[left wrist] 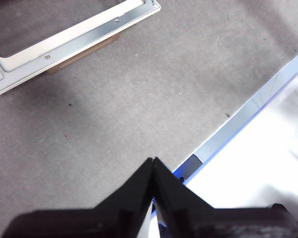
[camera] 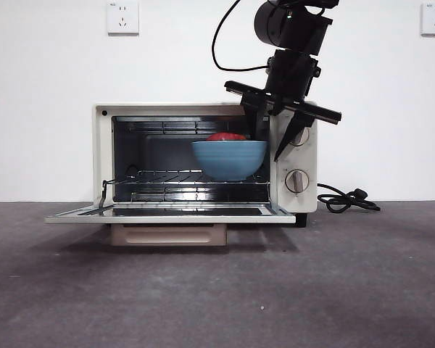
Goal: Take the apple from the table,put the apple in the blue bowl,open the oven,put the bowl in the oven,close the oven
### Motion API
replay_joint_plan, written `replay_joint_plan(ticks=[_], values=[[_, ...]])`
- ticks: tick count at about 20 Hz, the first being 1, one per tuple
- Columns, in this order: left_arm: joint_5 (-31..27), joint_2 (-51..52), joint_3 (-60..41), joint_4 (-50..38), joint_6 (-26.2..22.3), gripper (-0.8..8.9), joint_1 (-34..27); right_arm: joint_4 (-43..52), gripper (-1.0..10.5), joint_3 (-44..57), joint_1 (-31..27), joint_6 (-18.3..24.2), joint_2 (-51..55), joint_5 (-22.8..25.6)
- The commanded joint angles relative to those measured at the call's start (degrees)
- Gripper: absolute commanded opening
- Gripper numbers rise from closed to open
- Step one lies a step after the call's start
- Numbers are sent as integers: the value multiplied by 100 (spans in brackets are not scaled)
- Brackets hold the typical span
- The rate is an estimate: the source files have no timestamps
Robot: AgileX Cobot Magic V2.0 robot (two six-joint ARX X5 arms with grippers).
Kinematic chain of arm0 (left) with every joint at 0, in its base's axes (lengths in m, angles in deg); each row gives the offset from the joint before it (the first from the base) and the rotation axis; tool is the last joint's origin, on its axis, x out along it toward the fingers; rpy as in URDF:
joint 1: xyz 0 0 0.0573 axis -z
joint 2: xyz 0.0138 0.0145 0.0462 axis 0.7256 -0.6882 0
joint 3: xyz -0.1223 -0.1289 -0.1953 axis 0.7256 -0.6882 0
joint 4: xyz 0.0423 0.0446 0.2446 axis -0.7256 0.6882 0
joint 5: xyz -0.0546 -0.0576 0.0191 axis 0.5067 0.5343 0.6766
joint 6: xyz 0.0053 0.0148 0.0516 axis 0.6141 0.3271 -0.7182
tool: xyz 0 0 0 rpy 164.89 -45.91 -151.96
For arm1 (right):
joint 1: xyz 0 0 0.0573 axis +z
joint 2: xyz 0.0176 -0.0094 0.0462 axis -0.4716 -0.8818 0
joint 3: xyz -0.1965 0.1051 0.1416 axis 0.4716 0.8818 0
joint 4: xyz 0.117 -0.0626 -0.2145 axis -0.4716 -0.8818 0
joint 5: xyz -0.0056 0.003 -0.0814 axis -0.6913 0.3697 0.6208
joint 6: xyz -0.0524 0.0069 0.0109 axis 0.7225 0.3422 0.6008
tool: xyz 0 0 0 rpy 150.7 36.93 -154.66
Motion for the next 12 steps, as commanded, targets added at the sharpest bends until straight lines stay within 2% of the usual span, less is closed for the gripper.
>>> replay_joint_plan(ticks=[1, 12], values=[[22, 20, -28, -2, -63, -4, 9, 15, 190, -57, 15, 227, 52, 140], [-52, 17, -28, -55, -57, -4, 9, 9, 190, -57, 79, 1062, 579, 535]])
